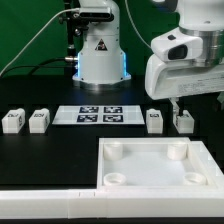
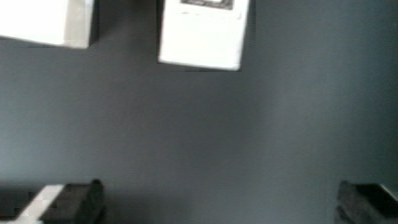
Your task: Assemble one leg
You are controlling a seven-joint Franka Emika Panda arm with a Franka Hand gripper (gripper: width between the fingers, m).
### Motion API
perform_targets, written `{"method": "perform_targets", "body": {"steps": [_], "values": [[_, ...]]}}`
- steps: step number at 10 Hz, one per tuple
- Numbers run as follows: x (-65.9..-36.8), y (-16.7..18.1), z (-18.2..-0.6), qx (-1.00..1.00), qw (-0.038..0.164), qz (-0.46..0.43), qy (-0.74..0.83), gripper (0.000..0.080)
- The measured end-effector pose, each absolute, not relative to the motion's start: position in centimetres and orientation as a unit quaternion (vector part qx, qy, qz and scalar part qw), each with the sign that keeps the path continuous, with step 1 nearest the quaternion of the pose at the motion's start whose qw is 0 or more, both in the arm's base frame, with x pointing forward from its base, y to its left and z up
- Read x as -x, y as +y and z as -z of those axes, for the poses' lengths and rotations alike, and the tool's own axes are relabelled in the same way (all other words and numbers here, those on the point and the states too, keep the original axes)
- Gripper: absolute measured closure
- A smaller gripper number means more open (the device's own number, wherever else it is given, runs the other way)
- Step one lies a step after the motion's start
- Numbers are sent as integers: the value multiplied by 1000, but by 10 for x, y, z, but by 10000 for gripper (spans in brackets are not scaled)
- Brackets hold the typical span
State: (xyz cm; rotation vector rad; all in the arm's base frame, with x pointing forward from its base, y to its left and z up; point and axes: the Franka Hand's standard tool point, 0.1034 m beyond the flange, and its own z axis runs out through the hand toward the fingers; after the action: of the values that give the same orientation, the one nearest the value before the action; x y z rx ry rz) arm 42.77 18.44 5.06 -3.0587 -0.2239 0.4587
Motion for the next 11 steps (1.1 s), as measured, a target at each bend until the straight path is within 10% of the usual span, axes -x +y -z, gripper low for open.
{"method": "perform_targets", "body": {"steps": [6, 11], "values": [[-420, 183, -43, 914, -7, -398, -81, 151], [-416, 184, -36, 913, -9, -401, -77, 151]]}}
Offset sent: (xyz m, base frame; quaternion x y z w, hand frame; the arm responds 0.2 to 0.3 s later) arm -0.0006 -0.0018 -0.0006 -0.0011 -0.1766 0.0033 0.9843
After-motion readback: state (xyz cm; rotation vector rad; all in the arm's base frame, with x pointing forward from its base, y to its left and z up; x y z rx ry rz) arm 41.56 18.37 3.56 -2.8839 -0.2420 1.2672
